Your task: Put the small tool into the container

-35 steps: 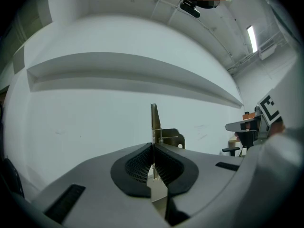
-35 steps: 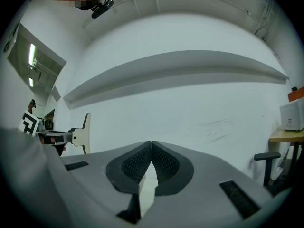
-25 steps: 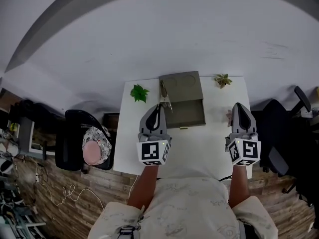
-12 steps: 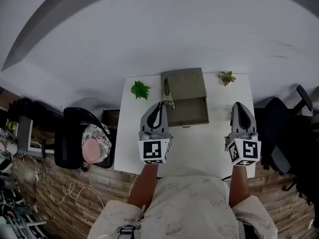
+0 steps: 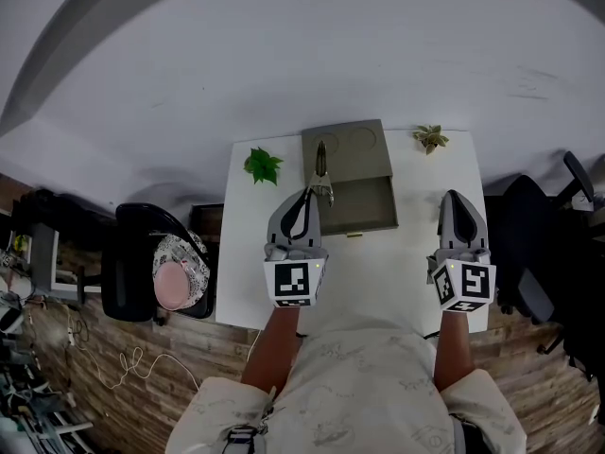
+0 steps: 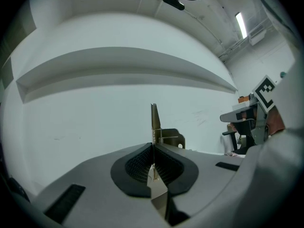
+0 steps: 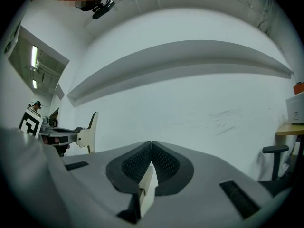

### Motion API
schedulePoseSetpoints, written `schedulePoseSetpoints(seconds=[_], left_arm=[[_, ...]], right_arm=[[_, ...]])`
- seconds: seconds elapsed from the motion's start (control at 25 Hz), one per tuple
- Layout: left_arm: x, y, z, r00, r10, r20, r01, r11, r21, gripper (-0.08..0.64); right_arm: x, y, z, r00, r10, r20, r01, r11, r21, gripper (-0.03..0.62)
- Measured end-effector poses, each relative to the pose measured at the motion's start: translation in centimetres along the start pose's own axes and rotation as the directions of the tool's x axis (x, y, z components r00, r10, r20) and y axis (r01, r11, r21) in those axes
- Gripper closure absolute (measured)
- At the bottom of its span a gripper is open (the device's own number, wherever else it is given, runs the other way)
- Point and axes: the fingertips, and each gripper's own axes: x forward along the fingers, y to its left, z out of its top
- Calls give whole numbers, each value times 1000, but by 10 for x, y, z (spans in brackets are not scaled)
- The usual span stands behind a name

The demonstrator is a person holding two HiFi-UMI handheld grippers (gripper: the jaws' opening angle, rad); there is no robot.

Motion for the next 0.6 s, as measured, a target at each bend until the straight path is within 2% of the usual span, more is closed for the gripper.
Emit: schedulePoseSetpoints(seconds=[0.6], left_arm=[[14, -12, -16, 997, -36, -70, 42, 995, 88, 554]], right_arm=[[9, -4, -14, 1000, -4, -27, 5, 1000, 15, 575]])
